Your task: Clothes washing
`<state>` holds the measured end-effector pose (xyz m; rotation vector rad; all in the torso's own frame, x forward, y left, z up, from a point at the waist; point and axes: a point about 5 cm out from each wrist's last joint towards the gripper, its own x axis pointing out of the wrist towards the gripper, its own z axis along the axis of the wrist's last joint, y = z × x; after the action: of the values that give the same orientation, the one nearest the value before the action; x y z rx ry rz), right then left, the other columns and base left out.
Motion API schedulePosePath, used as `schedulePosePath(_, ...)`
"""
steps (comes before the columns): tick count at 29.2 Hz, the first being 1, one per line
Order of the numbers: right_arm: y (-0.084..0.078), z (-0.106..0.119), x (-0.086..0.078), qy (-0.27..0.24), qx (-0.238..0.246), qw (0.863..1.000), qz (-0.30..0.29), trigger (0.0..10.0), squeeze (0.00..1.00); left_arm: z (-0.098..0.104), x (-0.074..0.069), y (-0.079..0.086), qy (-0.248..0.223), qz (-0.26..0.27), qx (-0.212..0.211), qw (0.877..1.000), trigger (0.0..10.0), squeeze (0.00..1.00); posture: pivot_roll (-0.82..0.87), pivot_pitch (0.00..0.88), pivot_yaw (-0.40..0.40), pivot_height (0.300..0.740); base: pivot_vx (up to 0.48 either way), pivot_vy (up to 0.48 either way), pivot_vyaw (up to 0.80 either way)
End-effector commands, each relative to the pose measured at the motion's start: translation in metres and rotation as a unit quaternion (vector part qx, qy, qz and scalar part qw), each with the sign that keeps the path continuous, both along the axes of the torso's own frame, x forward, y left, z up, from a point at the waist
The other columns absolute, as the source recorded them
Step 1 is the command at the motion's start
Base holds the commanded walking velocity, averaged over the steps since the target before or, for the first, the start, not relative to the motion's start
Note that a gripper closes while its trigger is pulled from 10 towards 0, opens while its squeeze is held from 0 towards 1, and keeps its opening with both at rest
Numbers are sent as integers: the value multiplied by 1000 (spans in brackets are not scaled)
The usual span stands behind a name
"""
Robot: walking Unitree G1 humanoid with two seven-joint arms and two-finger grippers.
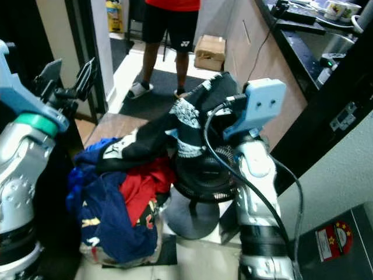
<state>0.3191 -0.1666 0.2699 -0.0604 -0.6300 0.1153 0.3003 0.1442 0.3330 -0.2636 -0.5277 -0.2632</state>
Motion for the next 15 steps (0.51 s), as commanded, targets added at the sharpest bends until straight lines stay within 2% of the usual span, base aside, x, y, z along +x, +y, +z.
schedulePosePath(1, -7, 14, -10, -31, 9, 999, -29, 10000, 0, 17, 4, -6, -23, -18, -6, 1000, 10000, 0, 32, 27, -13, 740, 0, 0, 0)
schedulePosePath(4, -7, 19, -12, -40, 12, 999, -35, 10000, 0, 25, 4, -8, -35, -23, -4, 999, 10000, 0, 32, 27, -13, 740, 0, 0, 0)
schedulePosePath(5, -5, 32, -18, -64, 25, 997, -35, 10000, 0, 35, 2, -9, -56, -26, 9, 998, 10000, 0, 32, 24, -2, 740, 0, 0, 0)
schedulePosePath(6, -5, 32, -18, -64, 25, 997, -35, 10000, 0, 35, 2, -9, -56, -26, 9, 998, 10000, 0, 32, 24, -2, 740, 0, 0, 0)
schedulePosePath(8, 2, 47, -25, -90, 22, 995, -28, 10000, 0, 40, -4, -10, -80, -17, 56, 995, 10000, 0, 31, 23, 0, 740, 0, 0, 0)
schedulePosePath(9, 5, 46, -26, -90, 15, 996, -24, 10000, 0, 35, -5, -10, -81, -5, 85, 993, 10000, 0, 37, 18, -1, 740, 0, 0, 0)
schedulePosePath(10, 5, 46, -26, -90, 15, 996, -24, 10000, 0, 35, -5, -10, -81, -5, 85, 993, 10000, 0, 37, 18, -1, 740, 0, 0, 0)
schedulePosePath(12, 8, 29, -25, -61, -13, 998, -26, 10000, 0, 18, -6, -9, -70, 19, 137, 988, 10000, 0, 41, 14, -3, 740, 0, 0, 0)
schedulePosePath(15, 9, 21, -24, -49, -27, 998, -28, 10000, 0, 11, -8, -9, -65, 26, 155, 985, 10000, 0, 41, 14, -3, 740, 0, 0, 0)
